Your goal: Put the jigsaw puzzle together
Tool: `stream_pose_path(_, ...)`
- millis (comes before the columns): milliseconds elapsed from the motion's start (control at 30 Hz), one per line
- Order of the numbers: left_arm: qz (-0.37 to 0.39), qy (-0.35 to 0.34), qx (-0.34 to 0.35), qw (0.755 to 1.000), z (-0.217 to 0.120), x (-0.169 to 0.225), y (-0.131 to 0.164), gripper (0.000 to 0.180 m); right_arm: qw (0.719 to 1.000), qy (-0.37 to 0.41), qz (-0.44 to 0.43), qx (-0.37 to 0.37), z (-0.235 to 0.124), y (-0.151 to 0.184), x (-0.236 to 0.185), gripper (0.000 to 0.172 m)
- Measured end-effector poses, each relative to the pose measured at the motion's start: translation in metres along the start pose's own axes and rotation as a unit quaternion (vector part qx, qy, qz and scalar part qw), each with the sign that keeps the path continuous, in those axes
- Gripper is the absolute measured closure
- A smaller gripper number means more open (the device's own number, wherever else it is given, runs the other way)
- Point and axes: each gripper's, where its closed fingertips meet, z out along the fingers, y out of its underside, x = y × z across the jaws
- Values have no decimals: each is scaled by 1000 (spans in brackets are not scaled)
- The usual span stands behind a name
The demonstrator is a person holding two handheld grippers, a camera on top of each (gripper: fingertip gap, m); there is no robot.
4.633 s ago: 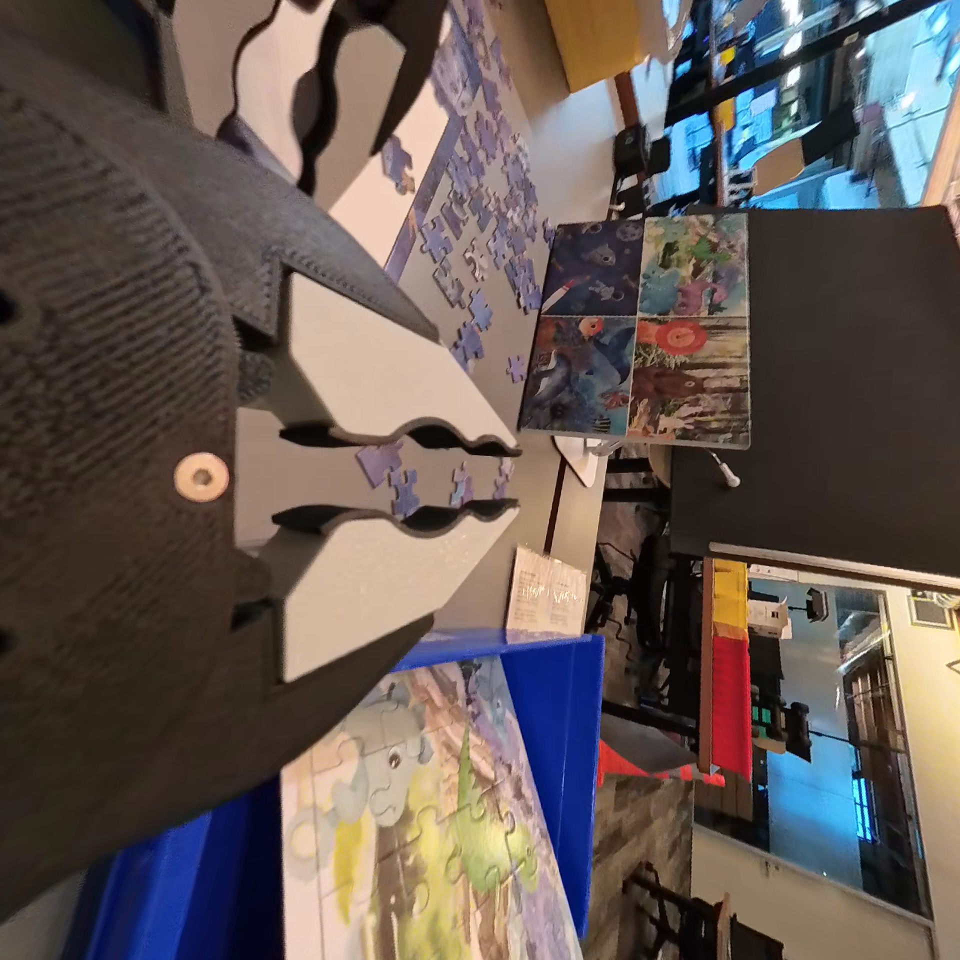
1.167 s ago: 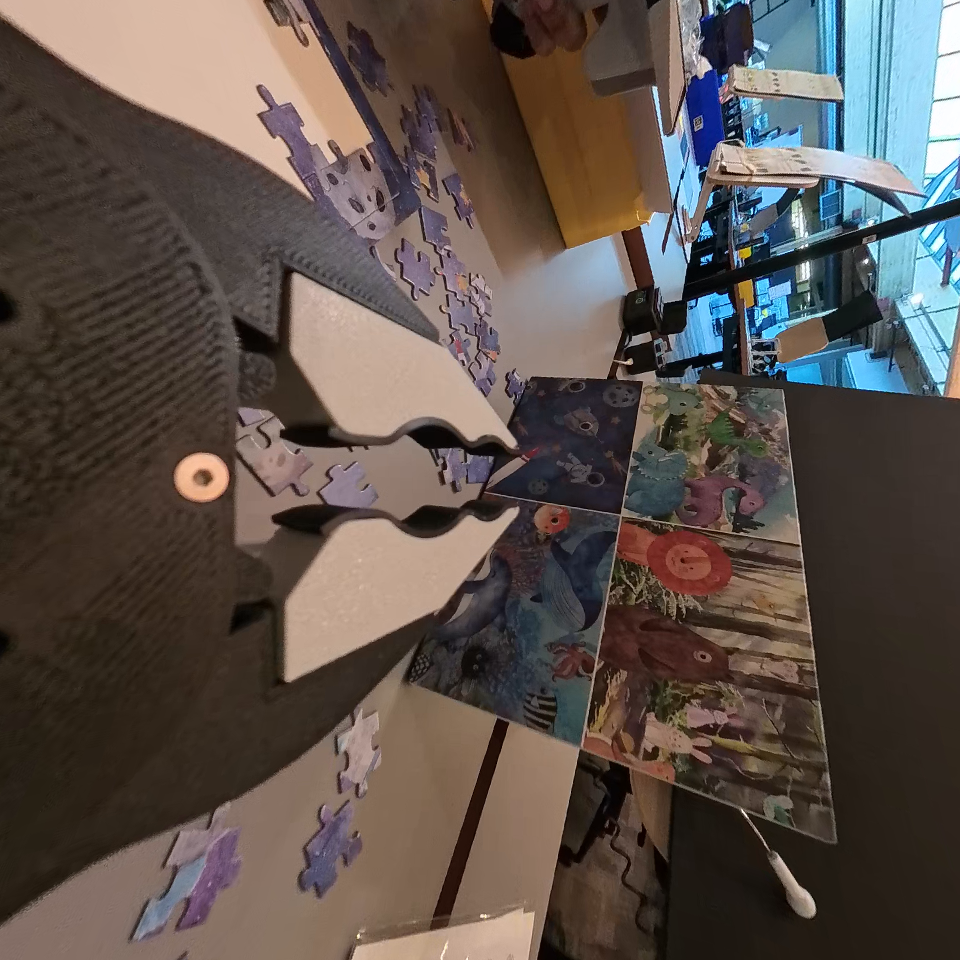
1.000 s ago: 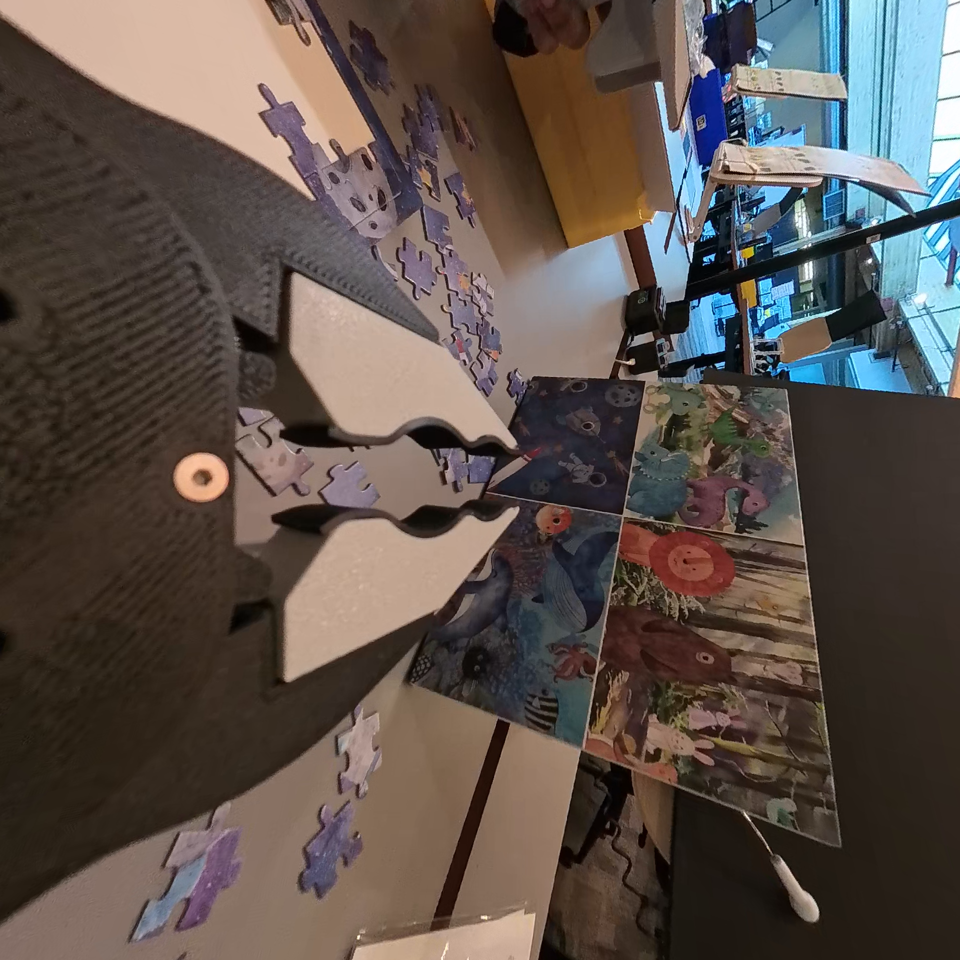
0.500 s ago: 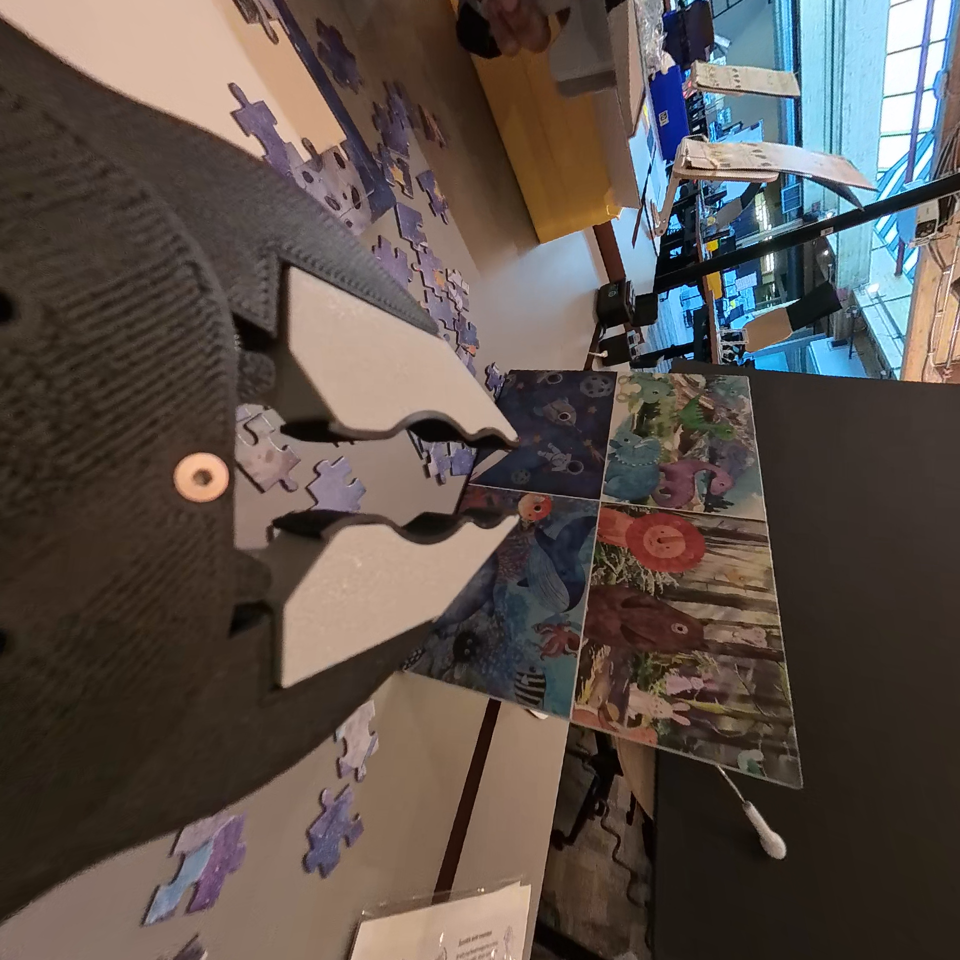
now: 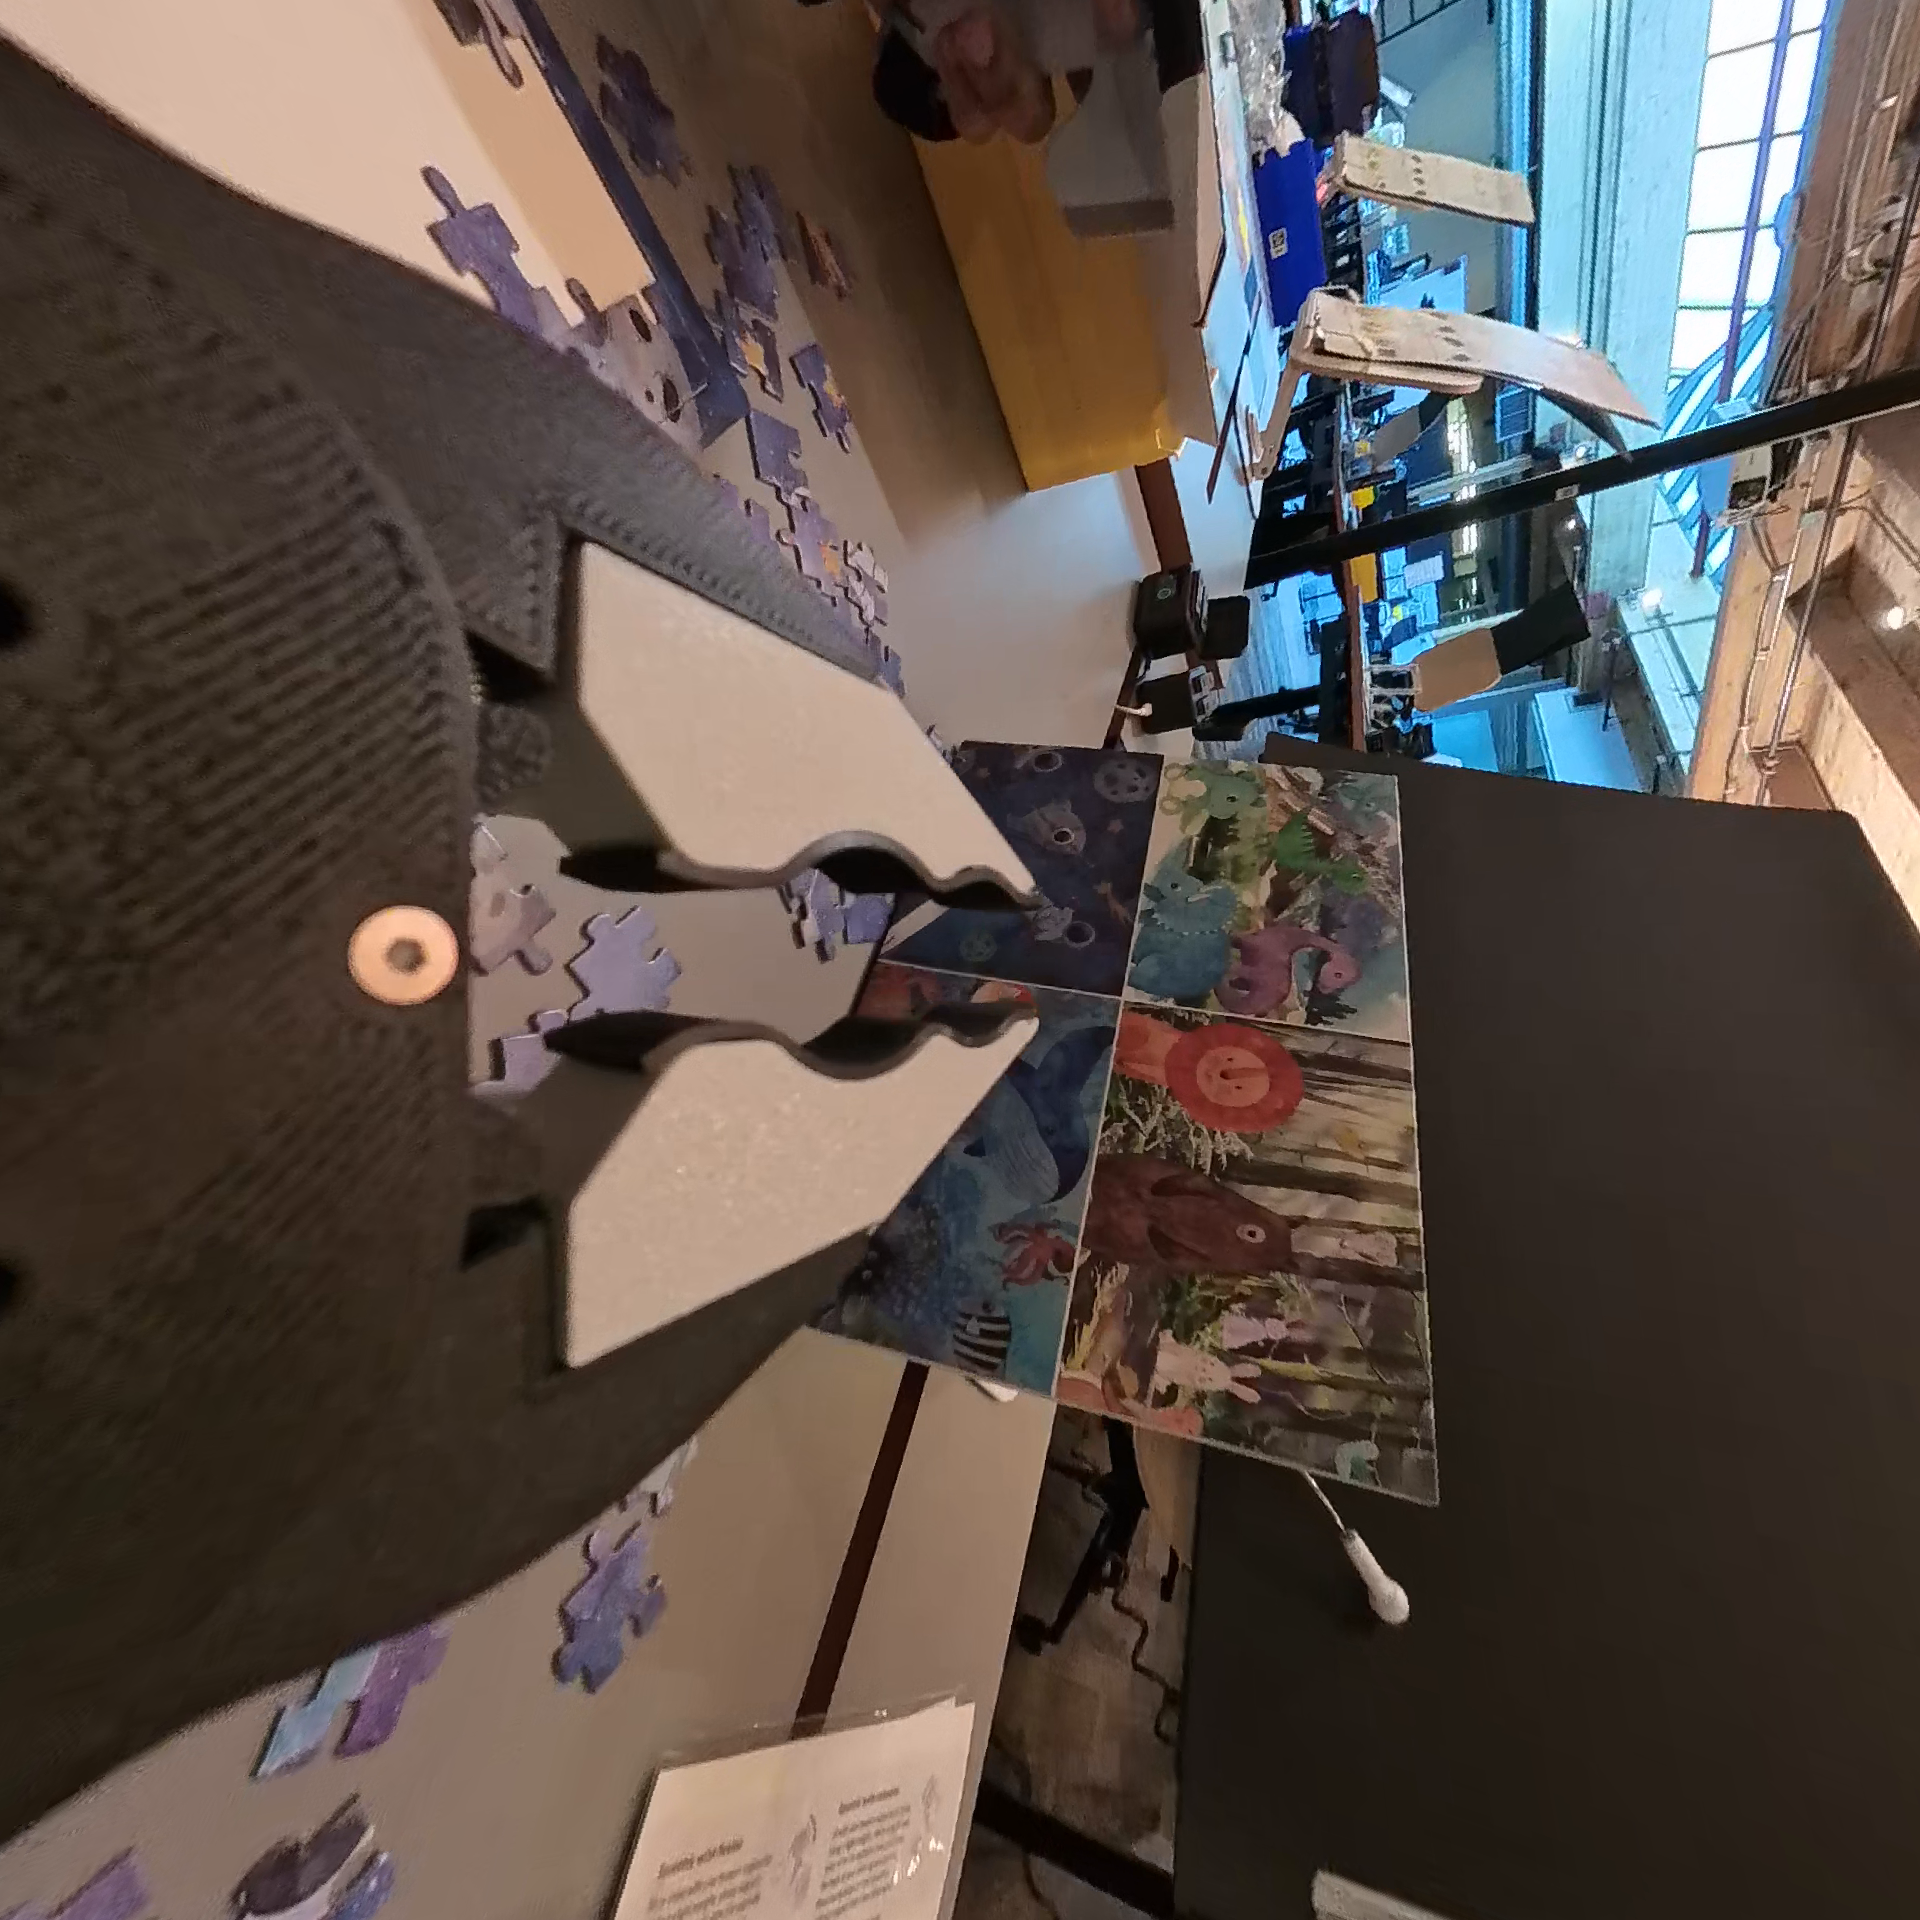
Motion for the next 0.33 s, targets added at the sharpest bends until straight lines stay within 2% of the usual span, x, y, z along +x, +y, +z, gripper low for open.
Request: stream_pose_path(333,5,-1,-9,1000,2,1,4,180,999,-26,-9,-31,9,13,-14,155)
